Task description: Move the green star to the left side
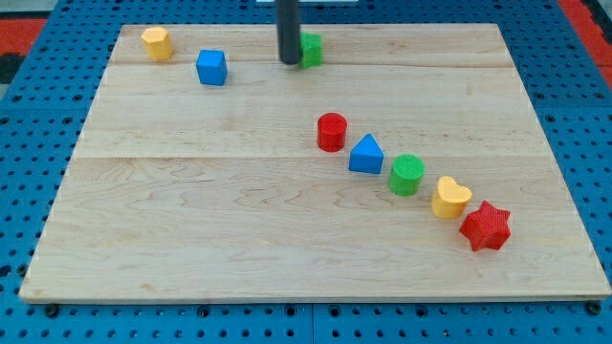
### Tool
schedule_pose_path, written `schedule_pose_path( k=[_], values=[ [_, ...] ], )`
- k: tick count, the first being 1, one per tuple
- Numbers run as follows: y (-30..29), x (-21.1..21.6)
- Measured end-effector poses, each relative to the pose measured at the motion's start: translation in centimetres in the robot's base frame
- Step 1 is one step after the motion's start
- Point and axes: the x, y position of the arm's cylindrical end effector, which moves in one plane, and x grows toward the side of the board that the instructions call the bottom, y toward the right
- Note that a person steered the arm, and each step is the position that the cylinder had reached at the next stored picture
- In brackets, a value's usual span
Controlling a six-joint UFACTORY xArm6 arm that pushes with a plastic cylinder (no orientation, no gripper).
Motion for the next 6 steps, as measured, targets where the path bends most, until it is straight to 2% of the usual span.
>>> schedule_pose_path(
  k=[1,2,3,4,5,6],
  values=[
    [1.3,1.0],
    [5.0,1.8],
    [12.3,0.3],
    [8.8,-1.5],
    [7.9,-3.0],
    [2.0,-3.0]
  ],
)
